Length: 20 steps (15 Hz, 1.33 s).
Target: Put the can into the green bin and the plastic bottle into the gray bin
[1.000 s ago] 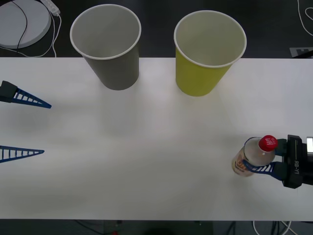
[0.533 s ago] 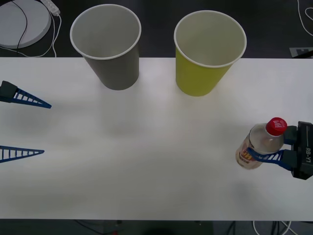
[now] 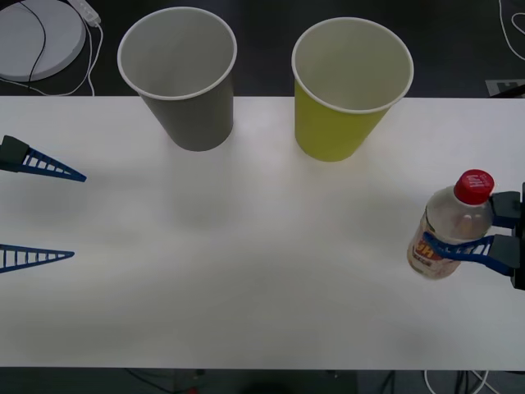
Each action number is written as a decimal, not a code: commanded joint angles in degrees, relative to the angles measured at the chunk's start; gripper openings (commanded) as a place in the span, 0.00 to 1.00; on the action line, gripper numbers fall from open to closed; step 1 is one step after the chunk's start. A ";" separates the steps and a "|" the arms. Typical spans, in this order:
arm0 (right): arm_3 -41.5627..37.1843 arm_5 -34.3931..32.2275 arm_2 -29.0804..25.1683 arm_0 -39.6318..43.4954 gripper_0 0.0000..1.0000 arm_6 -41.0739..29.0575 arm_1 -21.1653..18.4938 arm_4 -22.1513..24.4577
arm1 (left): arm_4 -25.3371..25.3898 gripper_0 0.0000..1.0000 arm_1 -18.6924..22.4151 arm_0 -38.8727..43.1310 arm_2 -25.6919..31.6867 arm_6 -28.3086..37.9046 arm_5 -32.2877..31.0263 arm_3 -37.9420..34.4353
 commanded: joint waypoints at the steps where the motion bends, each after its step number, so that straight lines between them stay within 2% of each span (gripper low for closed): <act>1: -6.07 0.51 -3.71 1.32 0.00 -8.91 -0.15 3.79 | 0.00 1.00 0.00 0.00 0.00 0.00 0.00 0.00; 8: -18.20 0.78 -9.60 0.09 0.00 -31.68 -0.94 13.37 | 0.00 1.00 0.00 0.00 0.00 0.00 0.00 0.00; 12: -23.47 0.69 -9.69 -4.21 0.00 -45.30 -2.52 19.61 | 0.00 1.00 0.00 0.00 0.00 0.00 0.00 0.00; 14: -26.37 0.60 -9.69 -7.38 0.00 -53.38 -4.37 23.48 | 0.00 1.00 0.00 0.00 0.00 0.00 0.00 0.00; 17: -28.66 0.51 -7.76 -12.83 0.00 -64.90 -8.06 26.38 | 0.00 1.00 0.00 0.00 0.00 0.00 0.00 0.00; 20: -27.17 0.16 -4.07 -19.68 0.00 -68.41 -11.66 27.26 | 0.00 1.00 0.00 0.00 0.00 0.00 0.00 0.00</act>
